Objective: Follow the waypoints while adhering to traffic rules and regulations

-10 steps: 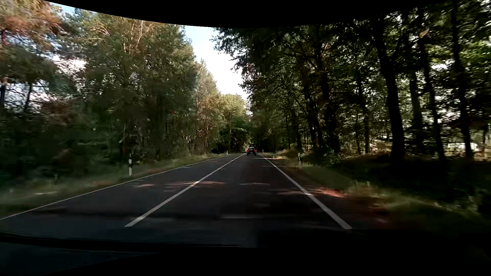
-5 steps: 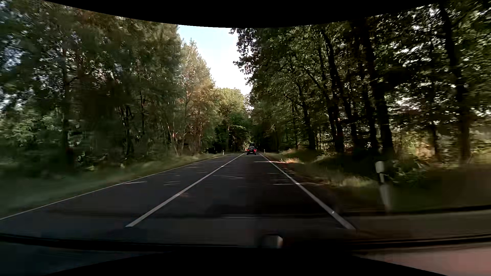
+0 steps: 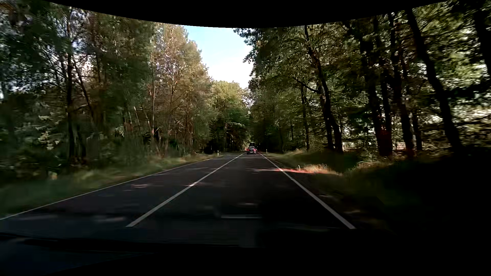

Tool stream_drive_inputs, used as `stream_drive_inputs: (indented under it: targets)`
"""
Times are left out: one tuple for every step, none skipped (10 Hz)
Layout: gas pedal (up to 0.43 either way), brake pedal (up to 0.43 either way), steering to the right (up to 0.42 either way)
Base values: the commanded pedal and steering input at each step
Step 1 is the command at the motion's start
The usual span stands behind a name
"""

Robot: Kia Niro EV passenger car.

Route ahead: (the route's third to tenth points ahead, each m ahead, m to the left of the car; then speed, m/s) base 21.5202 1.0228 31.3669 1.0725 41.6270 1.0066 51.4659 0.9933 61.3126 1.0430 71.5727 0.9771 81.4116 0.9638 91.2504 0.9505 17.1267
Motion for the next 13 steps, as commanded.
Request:
stream_drive_inputs:
  targets:
    - [0.177, 0.000, -0.002]
    - [0.177, 0.000, -0.002]
    - [0.177, 0.000, -0.002]
    - [0.177, 0.000, -0.002]
    - [0.177, 0.000, -0.002]
    - [0.177, 0.000, -0.002]
    - [0.189, 0.000, -0.002]
    - [0.189, 0.000, -0.002]
    - [0.189, 0.000, -0.003]
    - [0.189, 0.000, -0.002]
    - [0.189, 0.000, -0.002]
    - [0.189, 0.000, -0.002]
    - [0.189, 0.000, -0.002]
